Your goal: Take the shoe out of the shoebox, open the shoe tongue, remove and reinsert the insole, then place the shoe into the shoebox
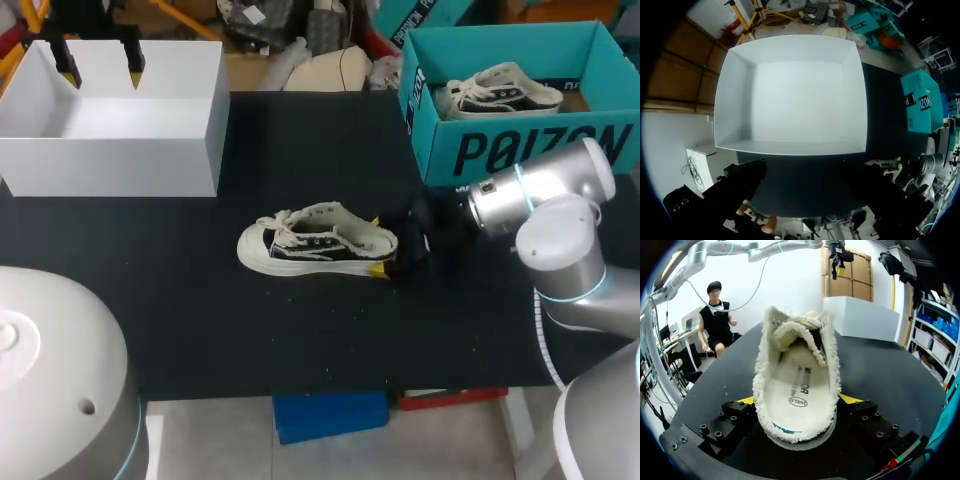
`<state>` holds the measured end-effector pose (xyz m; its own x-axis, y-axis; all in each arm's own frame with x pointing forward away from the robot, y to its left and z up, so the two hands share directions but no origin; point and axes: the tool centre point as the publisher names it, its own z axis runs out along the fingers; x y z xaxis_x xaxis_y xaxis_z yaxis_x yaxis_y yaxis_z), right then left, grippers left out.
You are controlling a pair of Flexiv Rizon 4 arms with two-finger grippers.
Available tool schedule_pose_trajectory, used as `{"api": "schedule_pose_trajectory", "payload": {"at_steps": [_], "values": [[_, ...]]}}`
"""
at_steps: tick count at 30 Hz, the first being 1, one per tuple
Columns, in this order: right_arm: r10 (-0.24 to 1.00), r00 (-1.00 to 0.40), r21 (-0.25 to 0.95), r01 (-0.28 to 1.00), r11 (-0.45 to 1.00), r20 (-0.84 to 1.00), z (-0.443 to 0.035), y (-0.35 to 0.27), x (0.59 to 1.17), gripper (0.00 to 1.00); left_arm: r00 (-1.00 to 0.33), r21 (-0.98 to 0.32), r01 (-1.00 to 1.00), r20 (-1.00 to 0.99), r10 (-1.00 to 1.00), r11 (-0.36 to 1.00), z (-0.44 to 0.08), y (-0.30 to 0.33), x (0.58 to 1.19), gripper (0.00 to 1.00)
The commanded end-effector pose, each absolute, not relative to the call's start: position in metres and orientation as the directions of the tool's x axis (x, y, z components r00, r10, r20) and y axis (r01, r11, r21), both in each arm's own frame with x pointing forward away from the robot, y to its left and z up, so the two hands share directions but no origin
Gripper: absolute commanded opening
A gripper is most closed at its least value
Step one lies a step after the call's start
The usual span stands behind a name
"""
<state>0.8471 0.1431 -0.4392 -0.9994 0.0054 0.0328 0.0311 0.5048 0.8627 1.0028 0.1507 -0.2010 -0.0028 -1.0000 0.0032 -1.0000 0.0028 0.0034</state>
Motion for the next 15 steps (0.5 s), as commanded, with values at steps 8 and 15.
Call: {"api": "schedule_pose_trajectory", "payload": {"at_steps": [8, 15], "values": [[0.009, -0.999, 0.860, 0.033, 0.509, 0.033, -0.443, 0.147, 0.846, 0.00, -0.001, 0.004, -1.000, 0.001, -1.000, 0.001, -0.200, 0.150, 1.002, 1.00], [0.009, -0.999, 0.860, 0.033, 0.509, 0.033, -0.443, 0.147, 0.846, 0.00, 0.004, -0.043, -0.999, -0.013, -1.000, -0.003, -0.179, 0.110, 0.992, 1.00]]}}
